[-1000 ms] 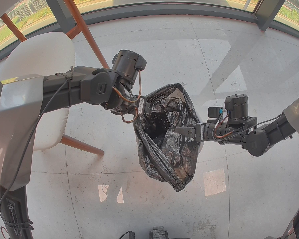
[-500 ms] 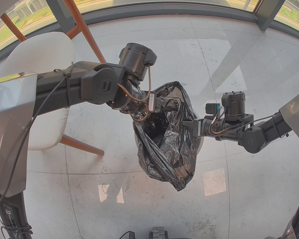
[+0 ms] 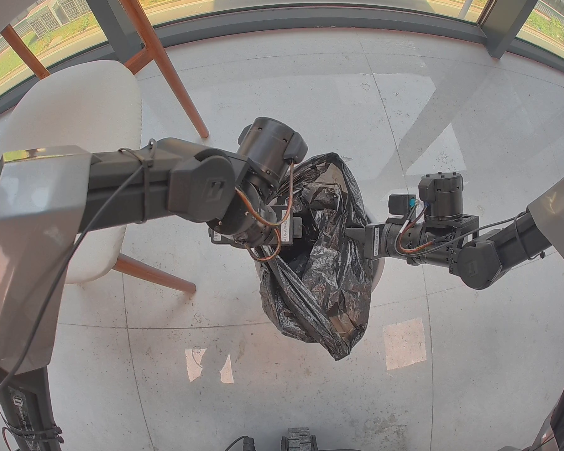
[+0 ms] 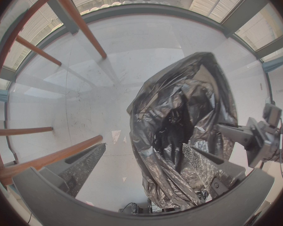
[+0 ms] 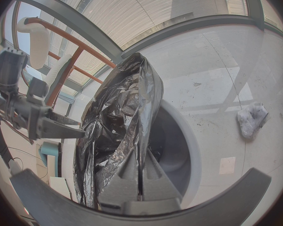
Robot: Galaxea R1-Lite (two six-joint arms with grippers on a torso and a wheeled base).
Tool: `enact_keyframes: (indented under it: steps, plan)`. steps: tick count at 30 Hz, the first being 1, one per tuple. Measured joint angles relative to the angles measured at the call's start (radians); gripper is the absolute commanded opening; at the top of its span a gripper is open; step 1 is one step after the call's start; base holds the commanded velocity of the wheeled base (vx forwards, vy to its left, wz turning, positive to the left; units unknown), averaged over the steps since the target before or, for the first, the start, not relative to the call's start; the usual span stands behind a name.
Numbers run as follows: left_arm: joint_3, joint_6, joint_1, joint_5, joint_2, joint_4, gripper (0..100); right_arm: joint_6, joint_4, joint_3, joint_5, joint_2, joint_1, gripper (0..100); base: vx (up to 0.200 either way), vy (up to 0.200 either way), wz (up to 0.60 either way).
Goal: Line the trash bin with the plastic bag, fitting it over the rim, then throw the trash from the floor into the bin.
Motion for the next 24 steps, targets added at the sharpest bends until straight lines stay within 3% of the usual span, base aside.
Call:
enact_keyframes:
  steps: [10, 11, 24]
  plan:
    - [0.011, -0.039, -0.025, 0.0, 0.044, -0.001, 100, 0.0, -0.002, 0.001, 0.0, 0.0, -0.004, 0, 0.0, 0.0, 0.0]
    - [0.012, -0.042, -0.027, 0.0, 0.046, 0.0, 0, 0.0, -0.002, 0.001, 0.0, 0.0, -0.005, 0, 0.0, 0.0, 0.0]
    - [0.107, -0.104, -0.059, 0.003, 0.054, 0.002, 0, 0.0, -0.001, 0.001, 0.001, -0.001, -0.006, 0, 0.0, 0.0, 0.0]
